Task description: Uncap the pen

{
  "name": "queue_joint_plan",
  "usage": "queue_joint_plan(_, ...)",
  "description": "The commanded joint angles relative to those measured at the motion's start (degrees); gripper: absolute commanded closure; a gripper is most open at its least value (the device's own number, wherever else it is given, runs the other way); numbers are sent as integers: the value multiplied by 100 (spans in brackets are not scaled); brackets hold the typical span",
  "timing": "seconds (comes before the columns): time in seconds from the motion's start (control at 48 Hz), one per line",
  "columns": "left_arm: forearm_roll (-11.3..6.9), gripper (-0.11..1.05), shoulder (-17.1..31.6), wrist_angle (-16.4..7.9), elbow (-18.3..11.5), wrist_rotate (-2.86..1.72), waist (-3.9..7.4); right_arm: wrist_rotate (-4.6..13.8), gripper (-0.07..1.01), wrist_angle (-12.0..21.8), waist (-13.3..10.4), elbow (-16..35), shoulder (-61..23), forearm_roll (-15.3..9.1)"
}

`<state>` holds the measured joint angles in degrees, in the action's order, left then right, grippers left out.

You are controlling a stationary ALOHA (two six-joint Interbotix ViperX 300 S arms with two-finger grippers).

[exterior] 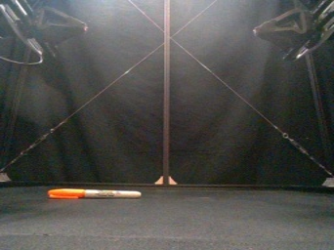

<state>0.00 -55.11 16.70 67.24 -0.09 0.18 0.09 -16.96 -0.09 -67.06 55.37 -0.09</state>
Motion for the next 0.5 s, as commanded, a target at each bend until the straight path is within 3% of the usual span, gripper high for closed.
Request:
queue_joint_plan(0.021,35,102,229,97,-35,35,9,9,96,-149,-35,18,-343,0)
queue_joint_plan(0.188,44,86,773,97,-18,18,9,0,87,-809,-193,334,-1925,-18)
queue_joint_plan(0.292,35,68,1169,88,-18,18,9,-79,79,-984,-316,932,-3252,-53)
queue_joint_plan(0.375,35,52,1318,70,70,18,0,-79,64,-984,-466,1433,-4192,-211)
queue_joint_plan(0.5,35,29,1397,62,281,9,0,-62,32,-984,-580,2101,-5300,-404)
